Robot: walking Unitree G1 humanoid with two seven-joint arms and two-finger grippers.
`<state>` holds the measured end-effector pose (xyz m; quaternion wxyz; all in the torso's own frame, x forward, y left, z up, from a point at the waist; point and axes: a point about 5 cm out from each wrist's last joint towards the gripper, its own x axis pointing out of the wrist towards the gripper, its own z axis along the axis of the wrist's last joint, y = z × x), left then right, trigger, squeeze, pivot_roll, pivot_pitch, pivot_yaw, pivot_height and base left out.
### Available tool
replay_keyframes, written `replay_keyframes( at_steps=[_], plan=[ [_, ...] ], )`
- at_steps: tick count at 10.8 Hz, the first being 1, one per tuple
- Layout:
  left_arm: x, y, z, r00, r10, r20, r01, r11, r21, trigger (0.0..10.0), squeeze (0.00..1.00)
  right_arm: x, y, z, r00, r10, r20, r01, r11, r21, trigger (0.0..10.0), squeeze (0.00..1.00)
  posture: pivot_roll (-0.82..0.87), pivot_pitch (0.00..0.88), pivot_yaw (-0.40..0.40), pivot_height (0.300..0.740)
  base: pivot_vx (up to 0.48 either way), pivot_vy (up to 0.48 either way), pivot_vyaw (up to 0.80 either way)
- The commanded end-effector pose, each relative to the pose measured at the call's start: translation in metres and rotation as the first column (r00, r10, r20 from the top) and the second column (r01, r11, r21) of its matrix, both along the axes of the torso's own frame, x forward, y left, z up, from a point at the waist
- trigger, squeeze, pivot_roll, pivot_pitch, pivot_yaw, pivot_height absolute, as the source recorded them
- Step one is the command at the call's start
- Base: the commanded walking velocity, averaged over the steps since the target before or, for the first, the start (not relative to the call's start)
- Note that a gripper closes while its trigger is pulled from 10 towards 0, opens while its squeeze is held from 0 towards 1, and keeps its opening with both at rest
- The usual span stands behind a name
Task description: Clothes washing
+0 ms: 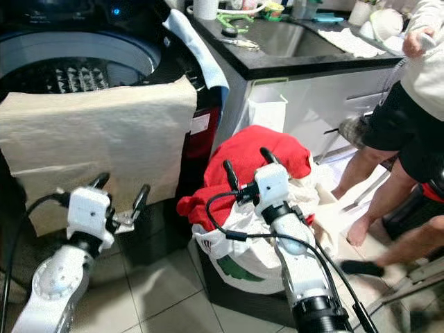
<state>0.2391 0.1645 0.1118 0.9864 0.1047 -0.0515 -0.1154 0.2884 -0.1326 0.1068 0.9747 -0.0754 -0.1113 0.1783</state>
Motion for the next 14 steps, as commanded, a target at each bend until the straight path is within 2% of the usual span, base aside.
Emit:
replay_keyframes(
  at_steps=[1,3,4,7,8,9,10,11,12,14],
  plan=[
    [0.002,-0.005,0.003,0.999,-0.029,0.032,0.029,1.0,-0.001,10.0,0.0,0.004,-0.007,0.002,1.0,-0.023,0.002,0.023,1.0,-0.006,10.0,0.0,0.16,0.0,-0.119,0.74,0.0,0.0,-0.67],
    [0.003,-0.01,0.01,0.995,-0.071,0.068,0.07,0.997,0.011,10.0,0.0,0.006,-0.005,0.001,1.0,-0.011,-0.006,0.011,1.0,-0.013,10.0,0.0,0.16,0.0,-0.123,0.74,0.0,0.0,-0.67],
    [0.004,-0.01,0.009,0.997,-0.06,0.048,0.059,0.998,0.02,10.0,0.0,0.008,-0.005,-0.001,1.0,-0.011,-0.03,0.01,0.999,-0.034,10.0,0.0,0.15,0.0,-0.122,0.74,0.0,0.0,-0.69],
    [0.008,-0.014,0.009,0.997,-0.068,0.036,0.066,0.997,0.033,10.0,0.0,0.005,-0.004,-0.004,0.999,-0.006,-0.033,0.005,0.999,-0.04,10.0,0.0,0.15,0.0,-0.11,0.74,0.0,0.0,0.0],
    [0.002,-0.016,0.014,0.985,-0.153,0.076,0.149,0.988,0.049,10.0,0.0,0.004,-0.005,-0.002,1.0,-0.01,-0.019,0.01,0.999,-0.03,10.0,0.0,0.15,0.0,-0.105,0.74,0.0,0.0,0.0],
    [-0.006,-0.014,0.008,0.972,-0.231,0.039,0.226,0.969,0.104,10.0,0.0,-0.001,-0.01,-0.006,0.999,-0.001,-0.034,-0.001,0.999,-0.039,10.0,0.0,0.15,0.0,-0.108,0.74,0.0,0.0,0.0],
    [-0.026,-0.019,-0.01,0.918,-0.388,-0.081,0.396,0.895,0.204,10.0,0.0,-0.012,-0.023,-0.023,0.996,0.002,-0.091,-0.009,0.996,-0.083,10.0,0.0,0.15,0.0,-0.107,0.74,0.0,0.0,0.0],
    [-0.036,-0.019,-0.019,0.885,-0.444,-0.143,0.467,0.843,0.268,10.0,0.0,-0.021,-0.035,-0.041,0.987,-0.023,-0.158,0.004,0.993,-0.116,10.0,0.0,0.15,0.0,-0.103,0.74,0.0,0.0,0.0],
    [-0.033,-0.017,-0.019,0.891,-0.432,-0.141,0.454,0.847,0.277,10.0,0.0,-0.021,-0.04,-0.044,0.981,-0.065,-0.184,0.048,0.994,-0.095,10.0,0.0,0.15,0.0,-0.097,0.74,0.0,0.0,0.0],
    [-0.022,-0.019,-0.012,0.913,-0.396,-0.1,0.408,0.877,0.253,10.0,0.0,-0.014,-0.033,-0.037,0.982,-0.071,-0.176,0.062,0.996,-0.06,10.0,0.0,0.14,0.0,-0.082,0.74,0.0,0.0,-0.39]
  ],
)
